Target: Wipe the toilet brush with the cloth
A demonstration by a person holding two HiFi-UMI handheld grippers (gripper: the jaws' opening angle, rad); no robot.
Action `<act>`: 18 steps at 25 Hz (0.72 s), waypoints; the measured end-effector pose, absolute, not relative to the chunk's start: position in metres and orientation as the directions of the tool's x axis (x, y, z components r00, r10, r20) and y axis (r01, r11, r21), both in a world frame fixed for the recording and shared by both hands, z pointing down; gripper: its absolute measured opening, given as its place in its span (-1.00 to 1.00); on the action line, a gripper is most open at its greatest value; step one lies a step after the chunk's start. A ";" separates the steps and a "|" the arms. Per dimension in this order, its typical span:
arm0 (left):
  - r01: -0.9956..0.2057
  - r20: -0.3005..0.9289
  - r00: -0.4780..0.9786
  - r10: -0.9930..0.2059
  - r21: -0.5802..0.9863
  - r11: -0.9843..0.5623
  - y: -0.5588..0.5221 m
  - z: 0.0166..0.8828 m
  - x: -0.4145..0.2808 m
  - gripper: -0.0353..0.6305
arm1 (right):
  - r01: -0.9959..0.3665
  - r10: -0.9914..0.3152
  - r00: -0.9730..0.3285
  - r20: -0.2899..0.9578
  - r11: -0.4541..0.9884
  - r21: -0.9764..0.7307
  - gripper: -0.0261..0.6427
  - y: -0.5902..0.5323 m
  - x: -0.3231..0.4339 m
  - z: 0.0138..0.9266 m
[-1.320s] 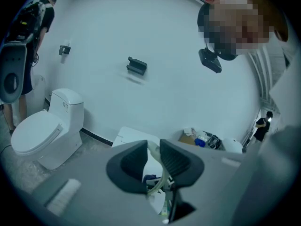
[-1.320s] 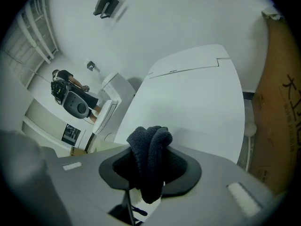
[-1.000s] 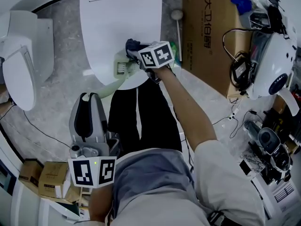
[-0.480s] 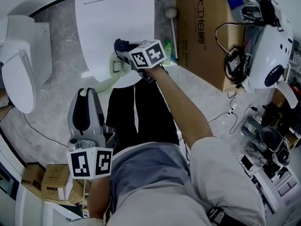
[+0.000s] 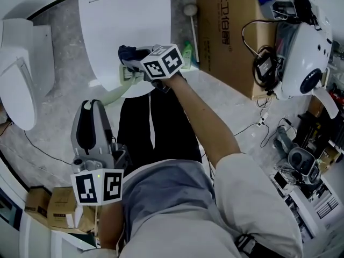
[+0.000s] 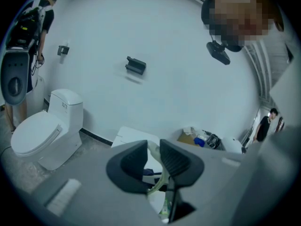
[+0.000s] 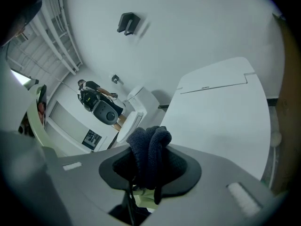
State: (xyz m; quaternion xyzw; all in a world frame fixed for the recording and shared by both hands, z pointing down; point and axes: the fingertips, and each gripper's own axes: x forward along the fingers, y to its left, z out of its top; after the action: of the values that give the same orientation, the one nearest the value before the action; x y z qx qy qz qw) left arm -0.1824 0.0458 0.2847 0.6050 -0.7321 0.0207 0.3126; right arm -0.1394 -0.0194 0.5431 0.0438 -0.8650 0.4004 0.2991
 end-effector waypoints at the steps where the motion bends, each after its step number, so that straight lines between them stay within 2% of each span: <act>1: -0.898 0.482 -0.074 -0.873 0.348 0.268 0.046 0.285 -0.183 -0.89 | -0.305 0.171 -0.819 0.547 0.678 -0.669 -0.57 -0.018 -0.140 0.542; 6: -0.896 0.484 -0.075 -0.872 0.351 0.272 0.046 0.285 -0.182 -0.89 | -0.278 0.198 -0.823 0.532 0.677 -0.681 -0.57 -0.012 -0.138 0.540; 18: -0.890 0.491 -0.086 -0.867 0.354 0.288 0.050 0.286 -0.181 -0.89 | -0.354 0.133 -0.825 0.549 0.637 -0.685 -0.57 -0.020 -0.104 0.549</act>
State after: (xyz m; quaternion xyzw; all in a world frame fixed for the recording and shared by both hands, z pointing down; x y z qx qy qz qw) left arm -0.1813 0.0503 0.2859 0.5964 -0.7366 0.0178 0.3186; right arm -0.1035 -0.0202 0.5494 0.0642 -0.8572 0.4214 0.2889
